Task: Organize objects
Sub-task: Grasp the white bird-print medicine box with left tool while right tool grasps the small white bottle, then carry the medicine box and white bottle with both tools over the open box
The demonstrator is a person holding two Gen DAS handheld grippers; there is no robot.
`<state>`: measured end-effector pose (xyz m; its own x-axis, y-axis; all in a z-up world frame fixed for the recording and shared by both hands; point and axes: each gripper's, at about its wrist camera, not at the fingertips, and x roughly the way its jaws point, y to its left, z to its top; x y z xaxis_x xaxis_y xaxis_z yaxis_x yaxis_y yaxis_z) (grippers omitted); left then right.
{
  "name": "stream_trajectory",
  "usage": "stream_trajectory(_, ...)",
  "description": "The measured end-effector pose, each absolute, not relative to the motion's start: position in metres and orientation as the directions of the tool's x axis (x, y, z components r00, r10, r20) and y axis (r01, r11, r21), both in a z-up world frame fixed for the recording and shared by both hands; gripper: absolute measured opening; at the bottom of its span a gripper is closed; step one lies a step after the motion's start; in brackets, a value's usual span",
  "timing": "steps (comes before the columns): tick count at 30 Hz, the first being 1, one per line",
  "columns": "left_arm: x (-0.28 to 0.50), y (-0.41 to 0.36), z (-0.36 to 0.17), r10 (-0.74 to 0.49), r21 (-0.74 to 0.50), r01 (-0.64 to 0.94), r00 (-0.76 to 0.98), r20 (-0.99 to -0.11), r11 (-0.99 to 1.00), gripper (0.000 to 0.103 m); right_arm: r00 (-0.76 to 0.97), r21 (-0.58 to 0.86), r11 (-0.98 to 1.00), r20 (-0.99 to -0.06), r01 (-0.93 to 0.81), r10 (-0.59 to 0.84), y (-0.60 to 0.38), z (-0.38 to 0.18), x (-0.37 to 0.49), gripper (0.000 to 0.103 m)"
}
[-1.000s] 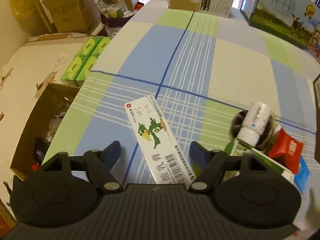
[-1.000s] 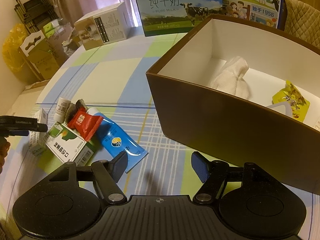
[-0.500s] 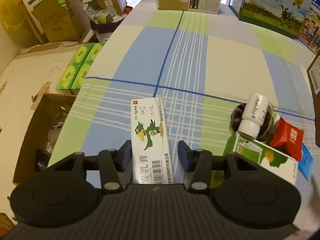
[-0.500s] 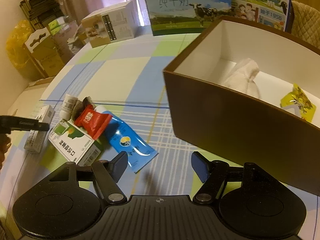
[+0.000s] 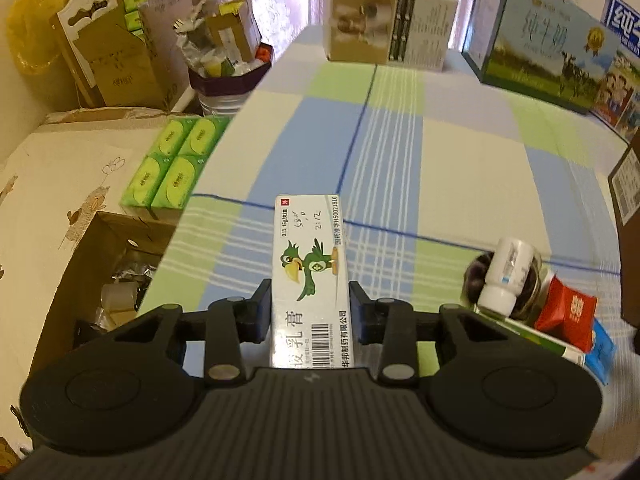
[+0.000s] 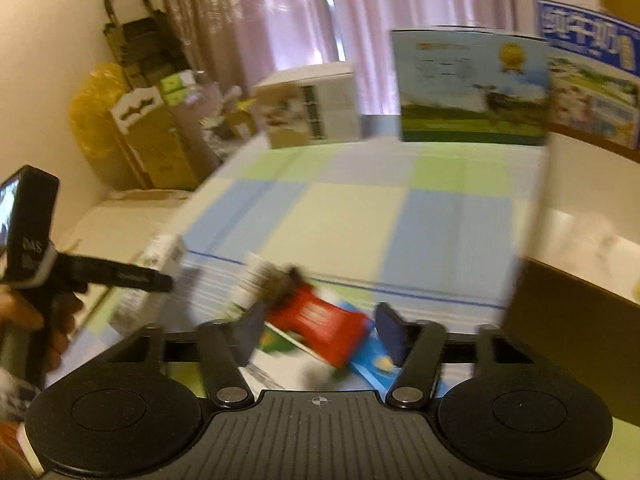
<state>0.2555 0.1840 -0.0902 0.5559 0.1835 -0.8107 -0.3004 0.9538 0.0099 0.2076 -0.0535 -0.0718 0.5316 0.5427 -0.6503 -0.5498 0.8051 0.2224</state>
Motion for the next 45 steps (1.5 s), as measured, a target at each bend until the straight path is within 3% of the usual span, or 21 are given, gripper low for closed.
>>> stream_trajectory(8, 0.258, 0.194, -0.090, 0.180, -0.013, -0.319, 0.567, -0.804, 0.948, 0.033, 0.510, 0.240, 0.822, -0.685, -0.516, 0.520, 0.021, -0.088, 0.223, 0.041)
stream_trajectory(24, 0.261, 0.196, -0.089, 0.139, -0.059, -0.309, 0.582, -0.801, 0.949, 0.034, 0.495, 0.205, 0.888, -0.768, -0.412, 0.407, 0.045, -0.115, 0.255, 0.026)
stream_trajectory(45, 0.239, 0.156, -0.067, 0.056, -0.083, -0.187, 0.633, -0.772, 0.979, 0.033, 0.519, 0.290, 0.844, -0.684, -0.452, 0.513, -0.028, -0.070, 0.223, 0.024)
